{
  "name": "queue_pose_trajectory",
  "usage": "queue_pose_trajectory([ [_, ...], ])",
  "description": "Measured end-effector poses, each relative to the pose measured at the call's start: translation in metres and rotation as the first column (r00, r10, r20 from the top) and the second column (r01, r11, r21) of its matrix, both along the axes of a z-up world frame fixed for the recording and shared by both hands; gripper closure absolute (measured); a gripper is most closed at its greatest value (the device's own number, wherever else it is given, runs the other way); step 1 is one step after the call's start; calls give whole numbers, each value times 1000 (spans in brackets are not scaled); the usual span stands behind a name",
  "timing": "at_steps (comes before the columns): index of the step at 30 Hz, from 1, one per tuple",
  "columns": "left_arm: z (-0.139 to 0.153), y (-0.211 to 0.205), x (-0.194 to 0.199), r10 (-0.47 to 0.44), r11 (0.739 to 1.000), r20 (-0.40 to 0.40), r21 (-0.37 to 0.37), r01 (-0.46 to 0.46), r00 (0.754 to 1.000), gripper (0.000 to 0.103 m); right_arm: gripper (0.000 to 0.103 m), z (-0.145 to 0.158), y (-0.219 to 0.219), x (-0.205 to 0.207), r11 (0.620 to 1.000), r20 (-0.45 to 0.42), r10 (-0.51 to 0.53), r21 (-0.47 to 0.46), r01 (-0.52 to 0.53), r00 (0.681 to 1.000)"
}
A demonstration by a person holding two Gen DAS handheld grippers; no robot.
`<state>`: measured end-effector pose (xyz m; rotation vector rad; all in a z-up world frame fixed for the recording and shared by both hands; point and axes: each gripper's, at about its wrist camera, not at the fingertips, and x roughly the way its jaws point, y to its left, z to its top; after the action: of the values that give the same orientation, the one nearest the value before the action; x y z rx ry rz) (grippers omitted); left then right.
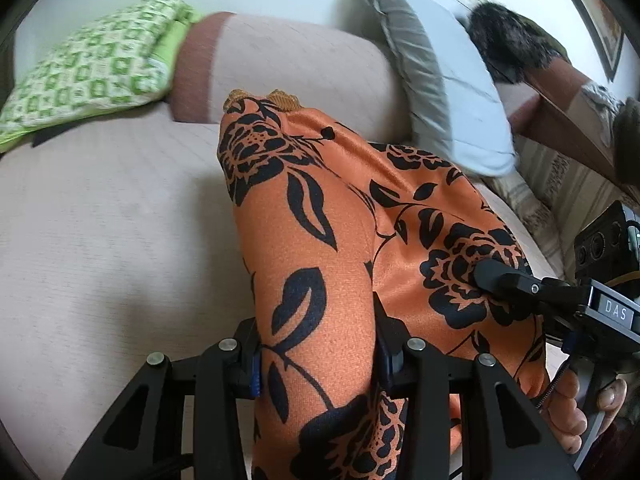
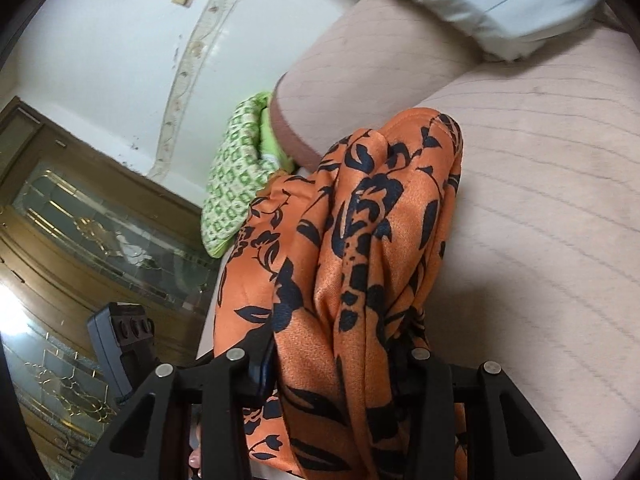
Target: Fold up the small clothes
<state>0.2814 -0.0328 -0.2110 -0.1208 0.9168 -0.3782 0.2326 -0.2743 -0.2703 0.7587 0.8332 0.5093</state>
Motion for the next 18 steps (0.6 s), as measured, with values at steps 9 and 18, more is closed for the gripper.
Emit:
queue_pose_trajectory([
  [9, -8, 49, 4, 74, 996, -8, 50, -73, 997, 60, 60, -20, 62, 19, 998, -21, 66, 20, -65, 998],
  [18, -13, 65, 2, 109, 991, -9, 75, -108, 994, 60, 60, -35, 94, 26, 996, -38, 91, 30, -90, 995],
])
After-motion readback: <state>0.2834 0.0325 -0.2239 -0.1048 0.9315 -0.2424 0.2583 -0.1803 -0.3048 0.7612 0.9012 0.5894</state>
